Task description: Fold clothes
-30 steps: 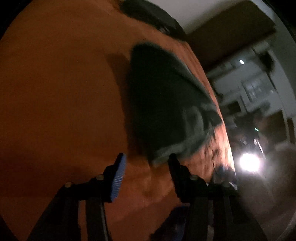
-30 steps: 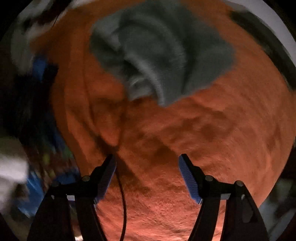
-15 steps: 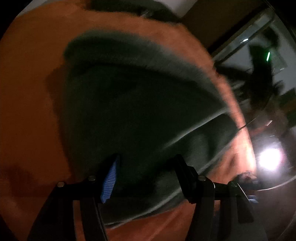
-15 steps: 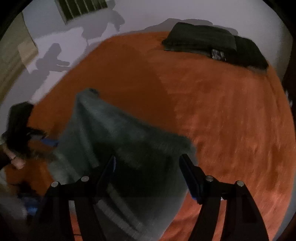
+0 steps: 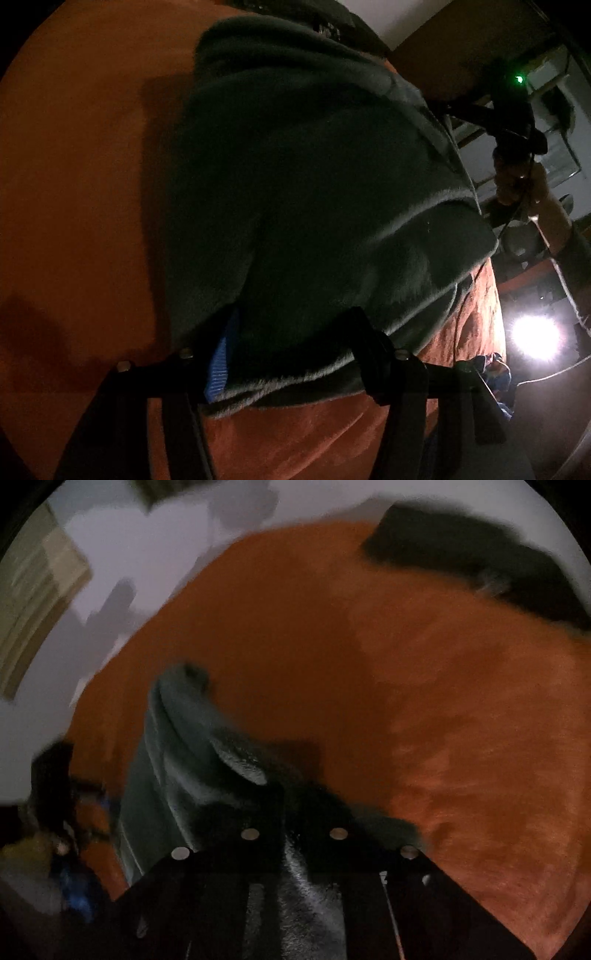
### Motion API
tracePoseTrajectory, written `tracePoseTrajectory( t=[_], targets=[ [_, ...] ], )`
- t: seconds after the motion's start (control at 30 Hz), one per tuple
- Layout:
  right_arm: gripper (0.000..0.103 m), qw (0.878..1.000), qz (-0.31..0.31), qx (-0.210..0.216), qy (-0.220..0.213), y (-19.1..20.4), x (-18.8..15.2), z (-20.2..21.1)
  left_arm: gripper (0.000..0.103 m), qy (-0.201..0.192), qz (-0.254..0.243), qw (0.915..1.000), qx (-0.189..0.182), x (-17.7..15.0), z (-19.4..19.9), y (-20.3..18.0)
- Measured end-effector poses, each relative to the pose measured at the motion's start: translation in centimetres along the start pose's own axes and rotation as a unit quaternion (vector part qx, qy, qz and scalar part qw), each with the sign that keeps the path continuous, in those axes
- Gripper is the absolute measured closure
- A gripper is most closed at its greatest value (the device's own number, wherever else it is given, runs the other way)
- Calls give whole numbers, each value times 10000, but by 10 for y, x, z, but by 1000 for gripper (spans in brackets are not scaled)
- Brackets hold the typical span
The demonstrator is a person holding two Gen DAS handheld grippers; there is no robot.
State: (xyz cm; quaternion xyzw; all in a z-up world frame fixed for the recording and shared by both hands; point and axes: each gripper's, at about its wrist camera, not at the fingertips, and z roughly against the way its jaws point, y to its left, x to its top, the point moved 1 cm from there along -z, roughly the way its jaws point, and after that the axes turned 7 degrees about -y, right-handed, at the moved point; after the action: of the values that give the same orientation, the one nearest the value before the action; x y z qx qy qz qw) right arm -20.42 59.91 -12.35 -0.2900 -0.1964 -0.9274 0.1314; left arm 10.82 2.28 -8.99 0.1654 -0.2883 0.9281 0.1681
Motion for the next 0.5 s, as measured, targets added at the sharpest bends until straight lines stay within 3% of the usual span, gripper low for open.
tracePoseTrajectory(
  t=[0.03, 0.1, 0.2, 0.23, 0.3, 0.33, 0.37, 0.5],
  targets=[
    [97, 9997, -213, -72, -114, -5, -1, 8, 44, -20, 40, 10000, -29, -3, 2, 3],
    [96, 9976, -675, -73, 155, -18, -11, 1, 45, -14, 181, 9998, -108, -5, 7, 7],
    [92, 9969, -264, -299, 679, -4, -26, -17, 45, -26, 335, 9992, -226, -6, 31, 12],
    [89, 9975, -144, -302, 624, 4, -26, -11, 45, -48, 372, 9990, -256, -7, 42, 14],
    [56, 9993, -33, -181, 314, 17, -25, 10, 44, -13, 467, 9988, -148, -14, 53, 19],
    [31, 9995, -50, -276, 126, 22, -28, 24, 43, 29, 551, 9984, -85, -18, 58, 22],
    [24, 9992, -71, -381, -66, 27, -31, 39, 43, 68, 710, 9974, -69, -20, 59, 25],
    [24, 9940, -761, -761, -212, 34, -68, 77, 43, -176, 849, 9962, 56, -27, 65, 22]
  ],
)
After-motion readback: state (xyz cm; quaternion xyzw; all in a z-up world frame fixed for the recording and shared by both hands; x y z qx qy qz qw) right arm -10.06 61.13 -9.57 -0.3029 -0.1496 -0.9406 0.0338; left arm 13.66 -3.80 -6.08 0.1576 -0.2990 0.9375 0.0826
